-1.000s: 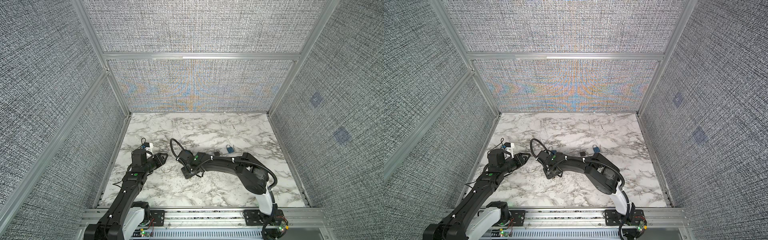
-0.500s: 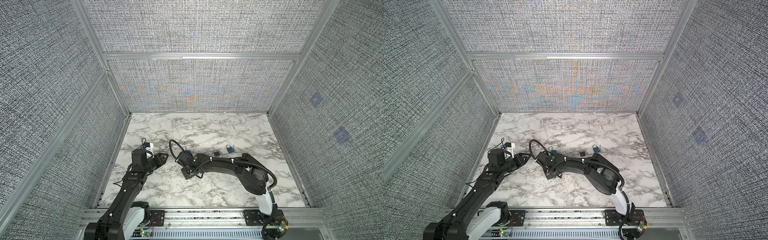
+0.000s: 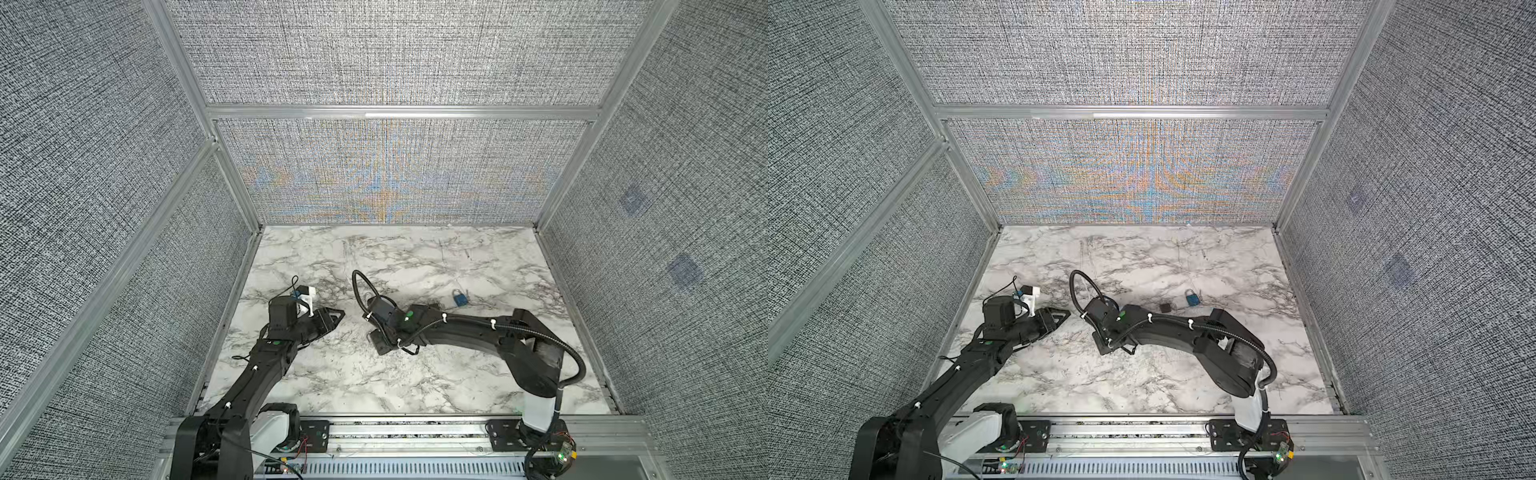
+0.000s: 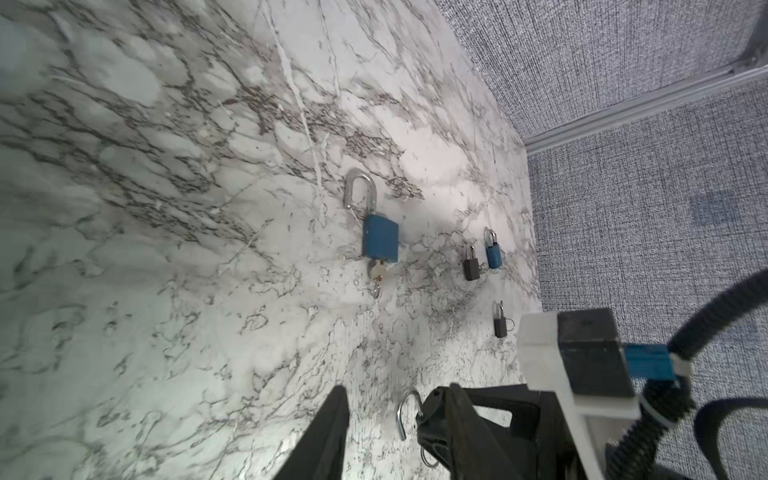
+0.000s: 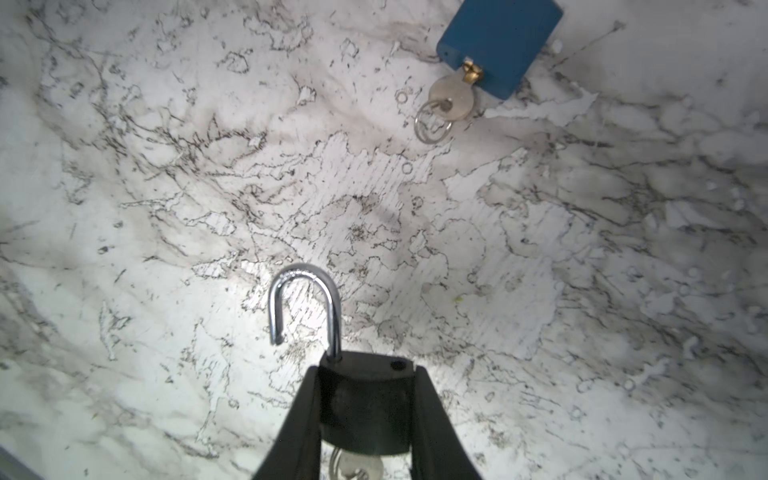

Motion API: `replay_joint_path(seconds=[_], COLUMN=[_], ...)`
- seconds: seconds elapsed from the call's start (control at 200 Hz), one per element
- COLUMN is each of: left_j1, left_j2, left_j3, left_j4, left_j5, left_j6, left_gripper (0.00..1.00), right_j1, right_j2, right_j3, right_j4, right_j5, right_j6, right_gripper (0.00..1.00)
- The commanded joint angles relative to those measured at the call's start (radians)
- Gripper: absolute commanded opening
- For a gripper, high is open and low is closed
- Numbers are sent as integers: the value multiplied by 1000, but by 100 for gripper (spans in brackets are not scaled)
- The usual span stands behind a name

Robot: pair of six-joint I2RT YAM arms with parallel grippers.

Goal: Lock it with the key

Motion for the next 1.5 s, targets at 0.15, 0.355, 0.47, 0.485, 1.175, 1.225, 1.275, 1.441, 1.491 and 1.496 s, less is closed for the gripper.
replay_joint_path(seconds=[0.15, 0.355, 0.47, 0.485, 1.175, 1.225, 1.275, 1.441, 1.491, 1.496], left_j1=[-122, -158, -168, -168, -235, -240, -244, -250, -252, -252], left_j2=[44, 102, 132, 138, 256, 261, 264, 270, 273, 272], left_j3=[19, 43, 49, 49, 94, 95, 98, 104, 104, 104], left_j4=[115, 142, 143, 142, 167, 171, 171, 170, 170, 170], left_j5=[81, 84, 82, 83, 122, 125, 124, 122, 125, 125], left_j6=[5, 2, 12, 14, 31, 30, 30, 30, 28, 28], left_gripper=[45, 44, 44, 44, 35, 35, 33, 29, 28, 28], right_j1=[-16, -29, -38, -38, -56, -58, -59, -60, -60, -60], right_j2=[-82, -132, -157, -160, -175, -177, -178, -175, -176, -175], right_j3=[-31, -77, -104, -106, -114, -114, -114, -114, -114, -114], right_j4=[70, 117, 141, 145, 139, 135, 135, 137, 142, 142], right_j5=[-44, -82, -97, -99, -117, -119, -121, -121, -121, -121], right_j6=[-5, 13, 27, 28, 17, 13, 11, 15, 18, 18], right_gripper=[19, 18, 18, 18, 19, 19, 19, 19, 19, 18])
